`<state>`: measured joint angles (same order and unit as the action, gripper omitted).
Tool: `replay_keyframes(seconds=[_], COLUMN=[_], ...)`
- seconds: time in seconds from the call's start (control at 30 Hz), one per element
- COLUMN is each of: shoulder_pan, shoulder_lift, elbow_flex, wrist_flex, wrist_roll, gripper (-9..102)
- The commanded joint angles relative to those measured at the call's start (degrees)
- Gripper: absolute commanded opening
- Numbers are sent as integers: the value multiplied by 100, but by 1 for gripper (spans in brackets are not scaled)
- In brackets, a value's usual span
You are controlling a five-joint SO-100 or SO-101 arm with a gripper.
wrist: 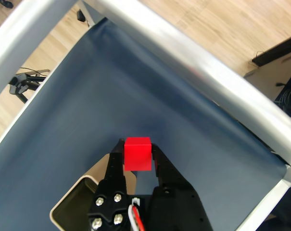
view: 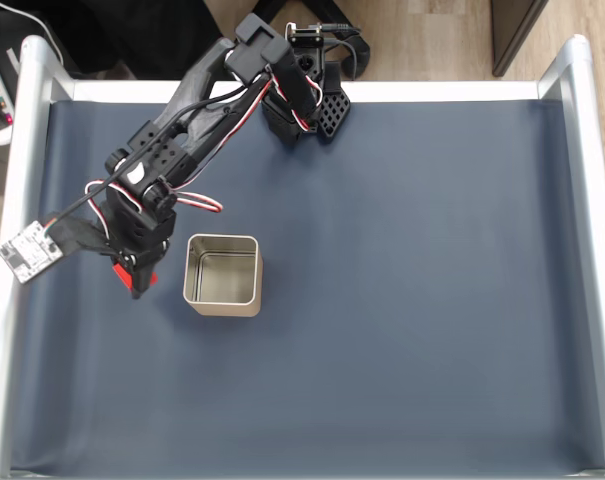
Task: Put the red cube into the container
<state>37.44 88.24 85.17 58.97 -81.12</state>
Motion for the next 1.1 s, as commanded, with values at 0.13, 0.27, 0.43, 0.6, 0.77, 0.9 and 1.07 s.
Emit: replay_keyframes(seconds=[0.13,0.27,0.43,0.6,0.77,0.9,1.07], shoulder_pan=[-483,-800,-1310,-1775,-1986,-2030,-2013], shoulder_lift=[729,976,1424,1995,2452,2812,3006], elbow_flex=[-984,-1125,-747,158,1020,1679,2180], wrist_flex=[844,1160,1485,1371,949,536,167], wrist_roll=[-272,-466,-747,-914,-1046,-1301,-1441], gripper=[0,0,0,0,0,0,0])
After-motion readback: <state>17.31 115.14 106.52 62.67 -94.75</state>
